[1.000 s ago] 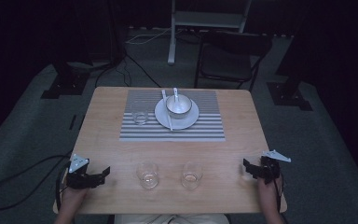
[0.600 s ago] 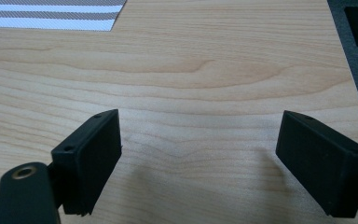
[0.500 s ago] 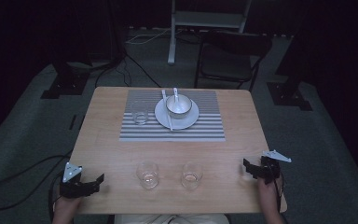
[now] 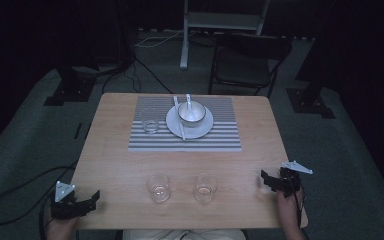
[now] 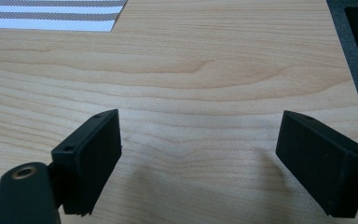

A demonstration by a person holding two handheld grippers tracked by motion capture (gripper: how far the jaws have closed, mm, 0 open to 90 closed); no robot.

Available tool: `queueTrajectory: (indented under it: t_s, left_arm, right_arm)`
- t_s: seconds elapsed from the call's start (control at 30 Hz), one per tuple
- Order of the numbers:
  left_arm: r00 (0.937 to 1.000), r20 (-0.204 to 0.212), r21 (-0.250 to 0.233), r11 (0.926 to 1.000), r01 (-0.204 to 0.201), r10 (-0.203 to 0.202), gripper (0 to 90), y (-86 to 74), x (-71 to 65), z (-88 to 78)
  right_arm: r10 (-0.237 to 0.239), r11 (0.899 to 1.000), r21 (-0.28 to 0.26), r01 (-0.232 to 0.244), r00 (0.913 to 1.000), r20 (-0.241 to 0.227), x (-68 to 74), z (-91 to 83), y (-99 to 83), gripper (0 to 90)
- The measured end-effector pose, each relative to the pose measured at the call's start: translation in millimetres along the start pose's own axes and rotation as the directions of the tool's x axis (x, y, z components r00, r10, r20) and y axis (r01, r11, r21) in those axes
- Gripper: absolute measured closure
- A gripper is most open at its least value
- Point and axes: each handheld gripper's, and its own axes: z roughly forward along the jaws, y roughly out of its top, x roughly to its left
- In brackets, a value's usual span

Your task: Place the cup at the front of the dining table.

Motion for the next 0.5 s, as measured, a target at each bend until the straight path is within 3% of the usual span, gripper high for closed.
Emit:
queueTrajectory:
  t_s: [0.2, 0.27, 0.3, 0.37, 0.5]
  left_arm:
    - [0.9980, -0.054, 0.001, 0.9995, 0.032, -0.032, 2.7, -5.3, 4.5, -5.6]
    - [0.9980, -0.054, 0.001, 0.9995, 0.032, -0.032, 2.7, -5.3, 4.5, -5.6]
    - [0.9925, -0.117, -0.001, 0.9993, 0.036, -0.036, 2.7, -5.3, 5.6, -7.7]
    - [0.9861, -0.162, -0.008, 0.9993, 0.035, -0.036, 2.7, -5.7, 7.5, -8.6]
    - [0.9682, -0.248, 0.032, 0.9985, 0.045, -0.035, 2.7, -7.3, 10.2, -6.0]
  right_arm:
    - [0.002, 1.000, -0.002, -0.002, 1.0000, -0.001, -0.2, -0.2, -0.1, 13.6]
    - [0.002, 1.000, -0.002, -0.002, 1.0000, -0.001, -0.2, -0.3, -0.1, 13.6]
    - [0.003, 1.000, -0.006, -0.003, 1.0000, -0.003, -0.6, -0.4, -0.2, 13.6]
    - [0.003, 1.000, -0.007, -0.004, 1.0000, -0.004, -0.8, -0.6, -0.3, 13.6]
    - [0.005, 1.000, -0.008, -0.005, 1.0000, -0.005, -0.9, -0.7, -0.3, 13.6]
